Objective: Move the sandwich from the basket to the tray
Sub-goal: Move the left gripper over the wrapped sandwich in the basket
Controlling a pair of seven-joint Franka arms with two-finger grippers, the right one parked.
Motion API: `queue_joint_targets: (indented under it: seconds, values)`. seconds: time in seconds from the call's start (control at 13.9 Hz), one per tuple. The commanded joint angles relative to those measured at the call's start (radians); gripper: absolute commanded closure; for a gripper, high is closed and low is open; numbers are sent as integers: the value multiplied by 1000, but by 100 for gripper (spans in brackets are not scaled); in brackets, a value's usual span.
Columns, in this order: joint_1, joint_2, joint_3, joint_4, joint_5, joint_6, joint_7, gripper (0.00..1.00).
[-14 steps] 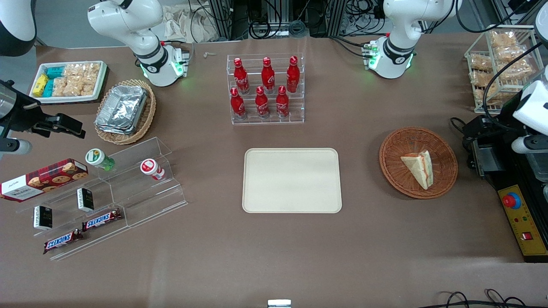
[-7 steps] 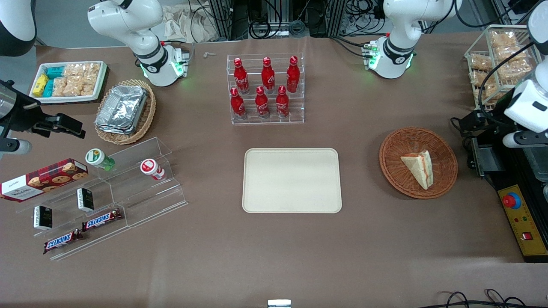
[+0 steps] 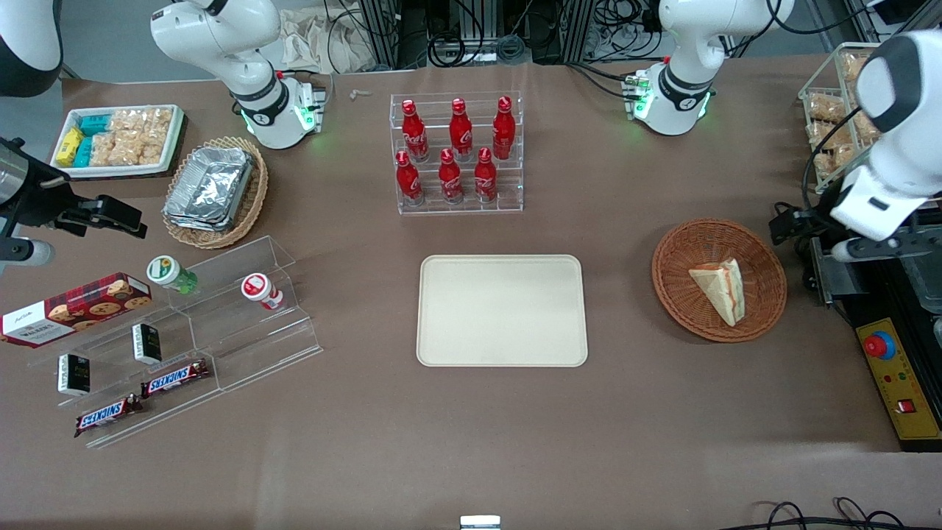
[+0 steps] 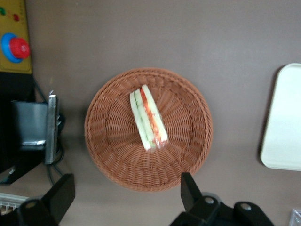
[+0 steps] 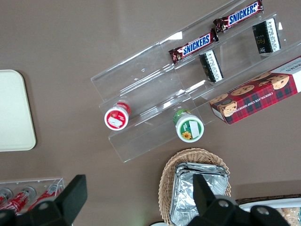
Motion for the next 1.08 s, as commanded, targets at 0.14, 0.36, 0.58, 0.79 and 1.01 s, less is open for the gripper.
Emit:
queue_joint_targets:
  seconds: [0.14,0.36,0.58,0.79,1.01]
  values:
    - [2,39,-4,-107,10,123,-60,0]
    - [11,81,-4,-112,8,133,-105,0]
    - [11,148,-5,-112,7,188,-145,0]
    - [11,208,-5,-113,7,237,-188,0]
    - [11,245,-5,-113,-8,261,-206,0]
